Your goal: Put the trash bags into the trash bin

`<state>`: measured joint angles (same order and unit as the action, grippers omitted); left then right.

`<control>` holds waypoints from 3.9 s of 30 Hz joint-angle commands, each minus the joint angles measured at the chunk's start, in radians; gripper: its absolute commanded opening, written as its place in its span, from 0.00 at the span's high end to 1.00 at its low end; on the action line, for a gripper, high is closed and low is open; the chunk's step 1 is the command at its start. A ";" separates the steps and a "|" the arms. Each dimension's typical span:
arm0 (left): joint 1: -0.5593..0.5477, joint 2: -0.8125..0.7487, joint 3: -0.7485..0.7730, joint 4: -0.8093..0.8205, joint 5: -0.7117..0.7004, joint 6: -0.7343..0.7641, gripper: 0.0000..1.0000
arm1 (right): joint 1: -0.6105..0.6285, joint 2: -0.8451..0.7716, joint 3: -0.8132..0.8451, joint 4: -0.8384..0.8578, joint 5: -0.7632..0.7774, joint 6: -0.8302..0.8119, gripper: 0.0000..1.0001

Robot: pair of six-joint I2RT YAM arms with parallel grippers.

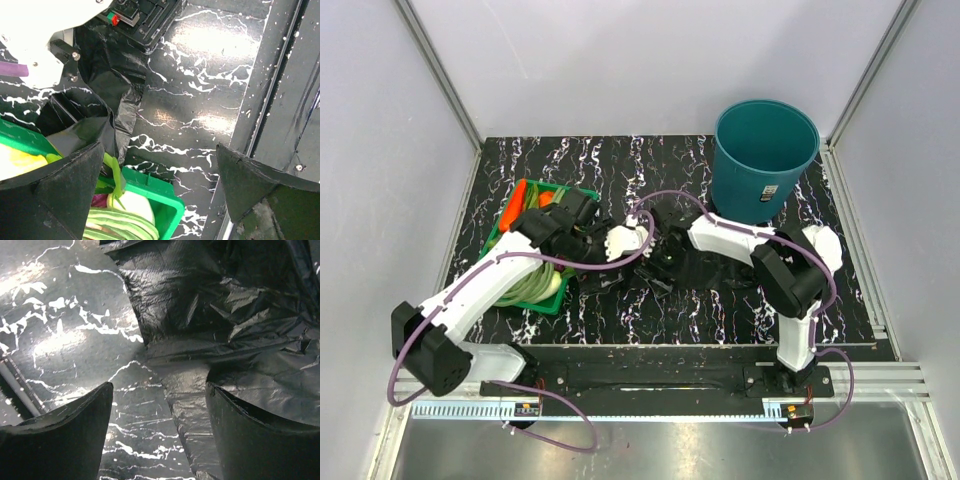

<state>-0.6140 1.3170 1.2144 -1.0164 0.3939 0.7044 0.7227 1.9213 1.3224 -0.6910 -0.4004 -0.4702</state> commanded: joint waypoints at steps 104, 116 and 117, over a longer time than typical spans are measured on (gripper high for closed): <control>-0.150 0.346 0.042 0.251 0.063 0.144 1.00 | -0.310 0.219 0.529 -0.600 -0.377 0.002 0.36; -0.099 0.418 0.138 0.151 0.141 0.155 1.00 | -0.318 0.170 0.535 -0.659 -0.534 -0.156 0.29; -0.093 0.422 0.145 0.151 0.148 0.152 1.00 | -0.316 0.166 0.522 -0.651 -0.554 -0.162 0.26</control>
<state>-0.7212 1.7313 1.3025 -0.8459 0.4690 0.8429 0.4065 2.1735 1.8641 -1.3178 -0.8417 -0.5507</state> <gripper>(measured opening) 0.016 0.709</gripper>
